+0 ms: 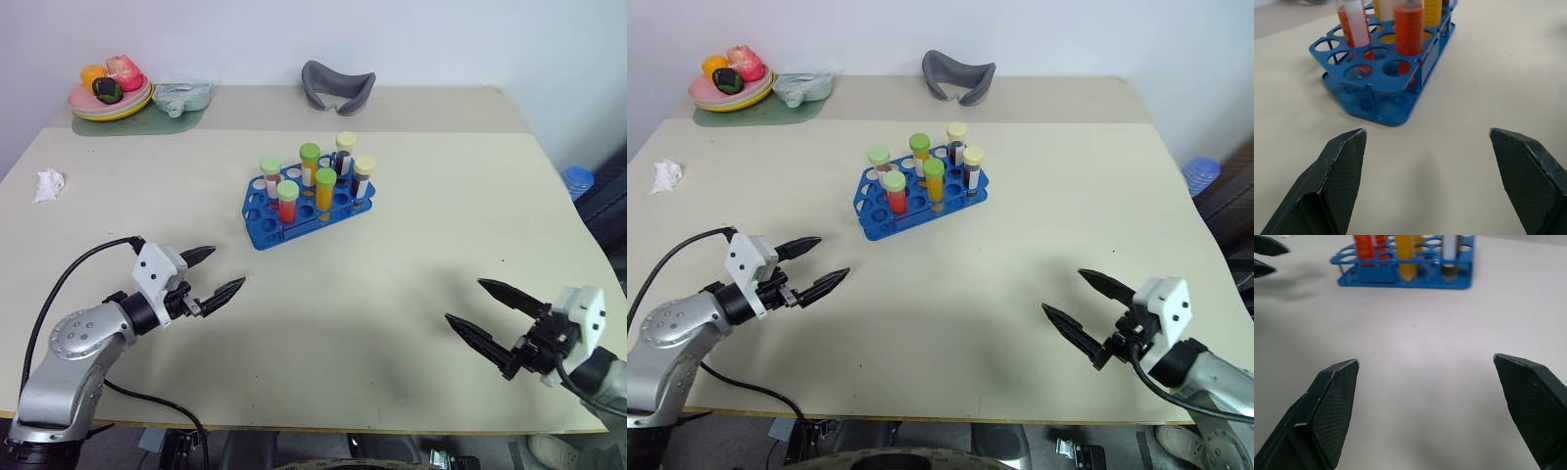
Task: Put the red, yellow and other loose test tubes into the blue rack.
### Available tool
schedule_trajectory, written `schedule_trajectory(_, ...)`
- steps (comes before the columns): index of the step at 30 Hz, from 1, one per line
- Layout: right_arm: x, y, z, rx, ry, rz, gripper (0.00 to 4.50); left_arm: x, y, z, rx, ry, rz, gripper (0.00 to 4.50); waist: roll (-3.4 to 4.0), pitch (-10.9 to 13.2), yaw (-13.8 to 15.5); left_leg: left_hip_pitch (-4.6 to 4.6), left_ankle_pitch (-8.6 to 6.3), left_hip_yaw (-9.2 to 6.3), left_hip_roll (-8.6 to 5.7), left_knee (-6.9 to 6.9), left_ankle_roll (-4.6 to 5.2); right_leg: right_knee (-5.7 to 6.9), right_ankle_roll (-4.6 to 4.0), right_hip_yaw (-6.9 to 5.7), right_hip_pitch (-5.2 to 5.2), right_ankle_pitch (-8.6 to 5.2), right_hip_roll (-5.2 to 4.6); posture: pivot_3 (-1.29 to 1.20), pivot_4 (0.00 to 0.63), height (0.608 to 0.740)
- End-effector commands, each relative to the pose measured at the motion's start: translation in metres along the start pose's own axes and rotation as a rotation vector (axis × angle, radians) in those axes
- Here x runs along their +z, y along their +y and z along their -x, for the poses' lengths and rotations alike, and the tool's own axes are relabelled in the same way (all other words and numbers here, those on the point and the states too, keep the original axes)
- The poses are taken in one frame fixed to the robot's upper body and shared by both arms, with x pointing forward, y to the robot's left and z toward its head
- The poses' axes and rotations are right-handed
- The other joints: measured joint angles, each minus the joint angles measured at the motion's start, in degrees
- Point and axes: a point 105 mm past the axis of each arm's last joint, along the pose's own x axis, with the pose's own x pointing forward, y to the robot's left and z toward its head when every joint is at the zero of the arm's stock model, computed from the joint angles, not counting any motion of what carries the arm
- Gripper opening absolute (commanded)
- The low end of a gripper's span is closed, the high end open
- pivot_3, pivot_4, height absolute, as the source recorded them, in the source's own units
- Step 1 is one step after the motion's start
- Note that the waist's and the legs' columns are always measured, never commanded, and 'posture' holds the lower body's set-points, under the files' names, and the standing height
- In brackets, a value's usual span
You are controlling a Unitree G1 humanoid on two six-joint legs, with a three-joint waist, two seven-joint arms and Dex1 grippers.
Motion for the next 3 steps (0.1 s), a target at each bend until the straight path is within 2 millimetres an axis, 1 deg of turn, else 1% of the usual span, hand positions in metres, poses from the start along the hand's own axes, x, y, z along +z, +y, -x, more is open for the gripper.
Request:
schedule_trajectory(1, 0.0056, -0.0059, 0.0067, -0.020, -0.024, 0.043, 4.50, 0.0135, 0.0011, -0.0025, -0.028, -0.035, -0.021, 4.09, -0.02, 0.01, -0.02, 0.00, 0.00, 0.01, 0.00, 0.01, 0.00, 0.00, -0.01, 0.01, 0.01, 0.00, 0.00, 0.00, 0.150, 0.740)
schedule_trajectory(3, 0.0051, -0.0075, 0.0081, -0.025, -0.024, 0.047, 4.50, 0.0154, -0.0007, -0.0056, -0.046, -0.042, -0.016, 4.09, -0.02, 0.01, -0.05, 0.01, 0.00, 0.01, 0.00, 0.01, 0.00, 0.00, -0.01, 0.00, 0.01, 0.00, 0.00, 0.00, 0.150, 0.740)
